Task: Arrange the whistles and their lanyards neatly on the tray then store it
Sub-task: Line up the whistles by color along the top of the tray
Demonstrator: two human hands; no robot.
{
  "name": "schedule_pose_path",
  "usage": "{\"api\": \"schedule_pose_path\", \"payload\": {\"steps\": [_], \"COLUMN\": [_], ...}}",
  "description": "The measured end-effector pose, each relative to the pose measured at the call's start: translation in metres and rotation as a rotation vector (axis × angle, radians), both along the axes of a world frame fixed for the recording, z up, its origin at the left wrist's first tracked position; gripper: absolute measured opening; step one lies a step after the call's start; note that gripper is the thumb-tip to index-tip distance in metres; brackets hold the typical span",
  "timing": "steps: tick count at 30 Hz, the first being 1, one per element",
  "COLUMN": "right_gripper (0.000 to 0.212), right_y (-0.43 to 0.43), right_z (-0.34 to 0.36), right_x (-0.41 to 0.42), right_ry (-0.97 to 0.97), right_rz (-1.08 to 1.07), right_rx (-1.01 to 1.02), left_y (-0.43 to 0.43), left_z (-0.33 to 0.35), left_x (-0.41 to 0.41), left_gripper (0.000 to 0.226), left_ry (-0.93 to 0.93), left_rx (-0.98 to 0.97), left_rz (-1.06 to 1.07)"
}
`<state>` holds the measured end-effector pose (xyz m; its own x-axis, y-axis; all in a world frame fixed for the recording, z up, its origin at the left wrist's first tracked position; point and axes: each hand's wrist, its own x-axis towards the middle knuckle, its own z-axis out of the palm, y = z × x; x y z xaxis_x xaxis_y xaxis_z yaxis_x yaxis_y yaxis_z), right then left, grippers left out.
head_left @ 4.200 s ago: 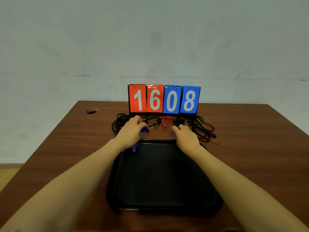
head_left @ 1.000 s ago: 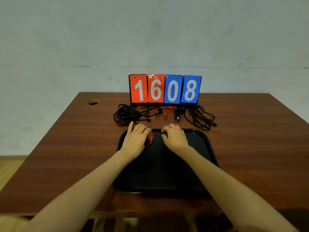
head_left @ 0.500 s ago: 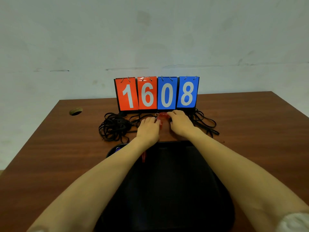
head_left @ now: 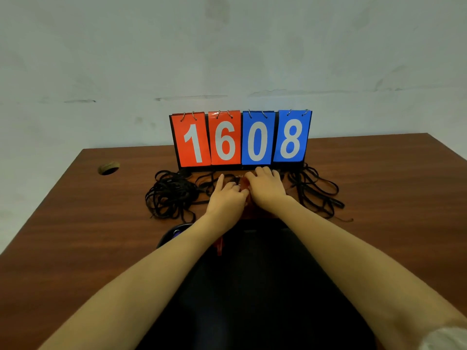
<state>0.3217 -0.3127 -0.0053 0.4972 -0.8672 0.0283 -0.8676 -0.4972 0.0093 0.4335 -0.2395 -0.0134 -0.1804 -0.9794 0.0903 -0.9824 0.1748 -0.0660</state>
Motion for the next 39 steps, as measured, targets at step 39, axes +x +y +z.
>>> {"api": "schedule_pose_path", "payload": {"steps": [39], "right_gripper": [0.011], "right_y": [0.172], "right_z": [0.016], "right_x": [-0.097], "right_ry": [-0.941], "right_rz": [-0.278], "right_rx": [0.183], "left_y": [0.151], "left_z": [0.023], "left_x": [-0.039], "left_gripper": [0.038], "left_ry": [0.382], "left_rx": [-0.146], "left_rz": [0.255]}}
